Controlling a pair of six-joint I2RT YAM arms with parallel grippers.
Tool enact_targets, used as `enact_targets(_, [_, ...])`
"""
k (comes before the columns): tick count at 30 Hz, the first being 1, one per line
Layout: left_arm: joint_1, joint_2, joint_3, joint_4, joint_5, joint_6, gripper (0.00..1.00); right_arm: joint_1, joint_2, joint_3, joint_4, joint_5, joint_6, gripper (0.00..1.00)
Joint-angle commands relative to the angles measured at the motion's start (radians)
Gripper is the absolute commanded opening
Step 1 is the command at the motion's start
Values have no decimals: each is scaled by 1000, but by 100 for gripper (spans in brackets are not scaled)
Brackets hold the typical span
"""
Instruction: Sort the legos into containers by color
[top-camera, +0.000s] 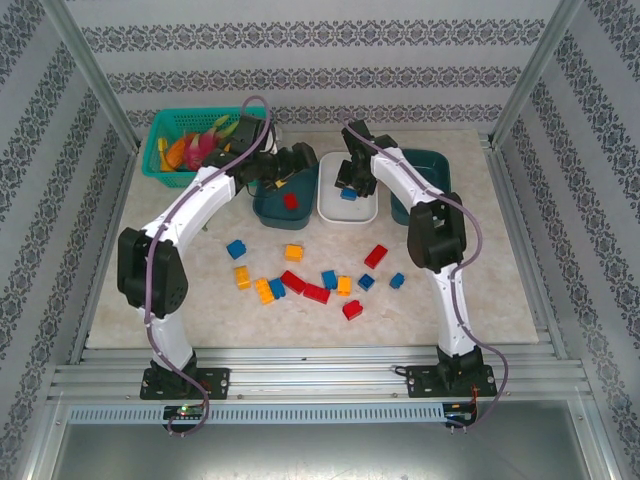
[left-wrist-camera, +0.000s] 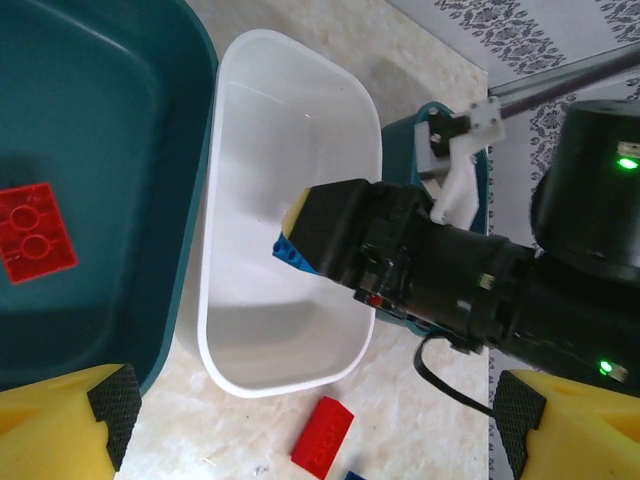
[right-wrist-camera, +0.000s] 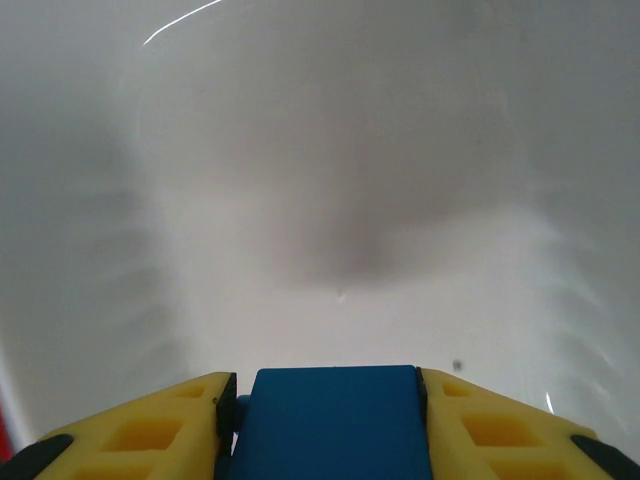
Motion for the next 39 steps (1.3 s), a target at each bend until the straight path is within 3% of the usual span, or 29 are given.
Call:
enact_targets(1, [16,23,46,-28,27,29,93,-12,82,119,-89,-41,-19,32])
enact_targets(3, [18,34,50,-27,27,29,93,-15,123,172,-124,-47,-25,33])
enact_targets(6, [24,42,47,-24,30,28,93,-17,146,215,-154,-48,-29,44])
enact_targets(13, [27,13,51,-43,26,34,93,-24,71,271,-168,-54,-41,61])
enact_targets(21, [26,-111,69,-194,-19,67,92,-19,-192,255,-169,-65,-68,63])
enact_targets(27, [27,-280,-49,-312,-58,74,92,25,-510,-32,-80,-68,-102,62])
enact_targets(31, [26,-414,-194,-364,-95,76,90,89,-746,-332,42,-89,-140,61])
enact_targets(35, [27,-520,-340,-460,-206,86,86,175,-967,-673,223,-170,-154,62])
enact_targets(39, [30,-576,-489,-480,-266,59,85,292,-1154,-991,436,-232,-149,70])
